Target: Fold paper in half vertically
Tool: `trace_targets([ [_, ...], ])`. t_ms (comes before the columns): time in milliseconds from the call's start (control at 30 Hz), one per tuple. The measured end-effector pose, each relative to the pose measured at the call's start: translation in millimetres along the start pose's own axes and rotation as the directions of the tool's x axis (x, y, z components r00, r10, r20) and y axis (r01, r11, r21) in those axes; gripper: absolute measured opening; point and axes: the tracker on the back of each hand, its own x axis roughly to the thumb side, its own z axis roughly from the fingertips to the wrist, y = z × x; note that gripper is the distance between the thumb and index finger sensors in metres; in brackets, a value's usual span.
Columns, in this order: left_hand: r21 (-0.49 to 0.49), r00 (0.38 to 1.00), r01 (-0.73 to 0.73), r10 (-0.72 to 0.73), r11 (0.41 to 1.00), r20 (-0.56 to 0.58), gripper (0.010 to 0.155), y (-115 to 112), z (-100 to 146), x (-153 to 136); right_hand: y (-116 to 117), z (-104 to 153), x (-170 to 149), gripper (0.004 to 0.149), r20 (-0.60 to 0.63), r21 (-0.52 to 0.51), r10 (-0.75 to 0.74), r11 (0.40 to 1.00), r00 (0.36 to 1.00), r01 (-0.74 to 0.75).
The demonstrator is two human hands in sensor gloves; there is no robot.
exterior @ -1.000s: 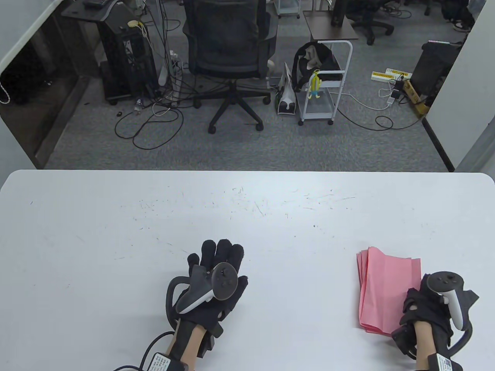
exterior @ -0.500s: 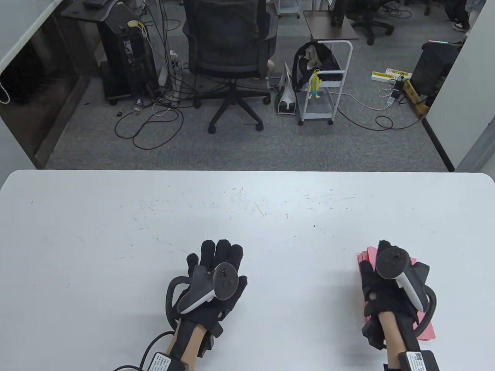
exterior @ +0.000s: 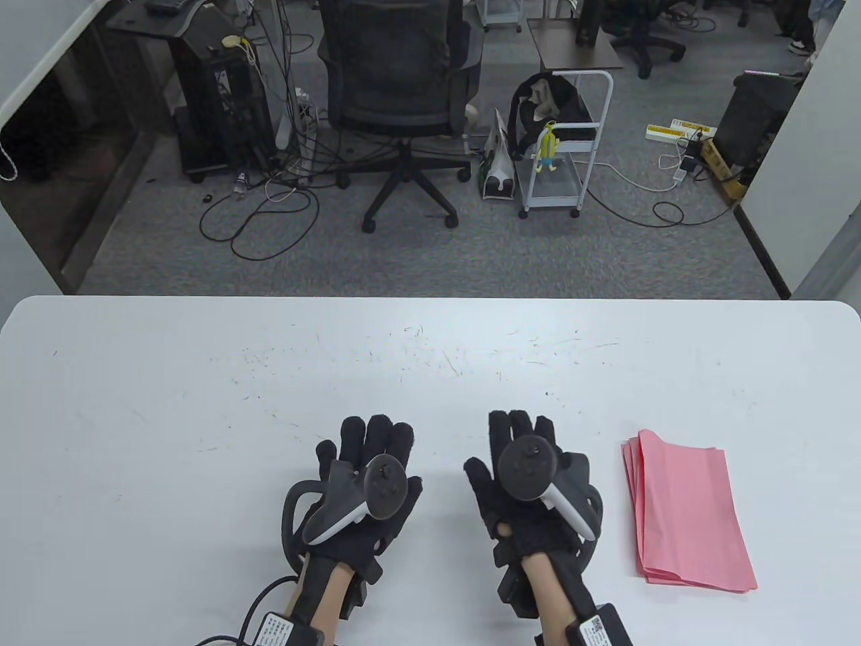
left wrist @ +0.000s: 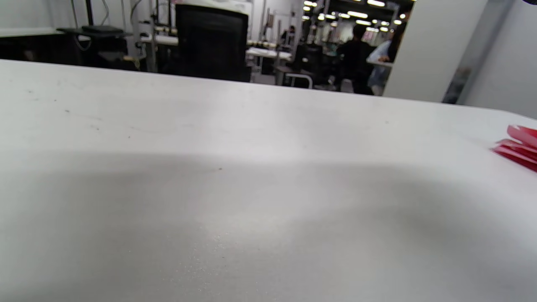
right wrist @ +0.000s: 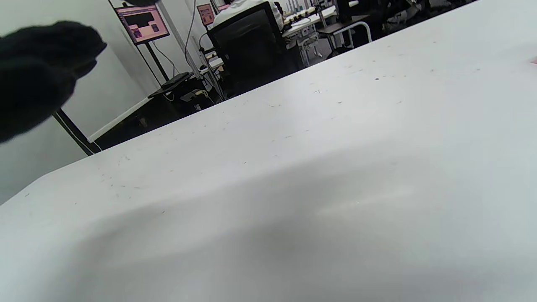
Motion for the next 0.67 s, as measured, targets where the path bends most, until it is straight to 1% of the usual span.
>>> trace_targets([
  [33, -0.001, 1.000, 0.000, 0.000, 1.000, 0.000, 0.077, 0, 0, 0, 2, 0, 4, 0.075, -0.004, 0.037, 0.073, 0.997, 0.997, -0.073],
  [67, -0.001, 1.000, 0.000, 0.000, 1.000, -0.001, 0.077, 0, 0, -1, 4, 2, 6, 0.075, -0.006, 0.016, 0.104, 0.994, 0.995, -0.104],
  [100, 0.000, 1.000, -0.001, 0.001, 1.000, -0.002, 0.077, 0, 1, -1, 5, 2, 7, 0.074, -0.006, -0.002, 0.107, 0.994, 0.994, -0.107],
  [167, 0.002, 1.000, 0.000, 0.000, 1.000, -0.002, 0.077, 0, 0, -1, 8, 0, 6, 0.074, -0.007, 0.015, 0.123, 0.992, 0.992, -0.122],
  [367, -0.002, 1.000, 0.003, -0.003, 1.000, -0.006, 0.077, -2, -1, -1, 12, -9, -3, 0.073, -0.012, 0.073, 0.067, 0.995, 0.998, -0.066],
  [667, -0.018, 0.999, 0.032, -0.032, 0.999, -0.008, 0.077, -7, -4, 3, 17, -14, -10, 0.072, -0.015, 0.112, 0.077, 0.991, 0.997, -0.075],
])
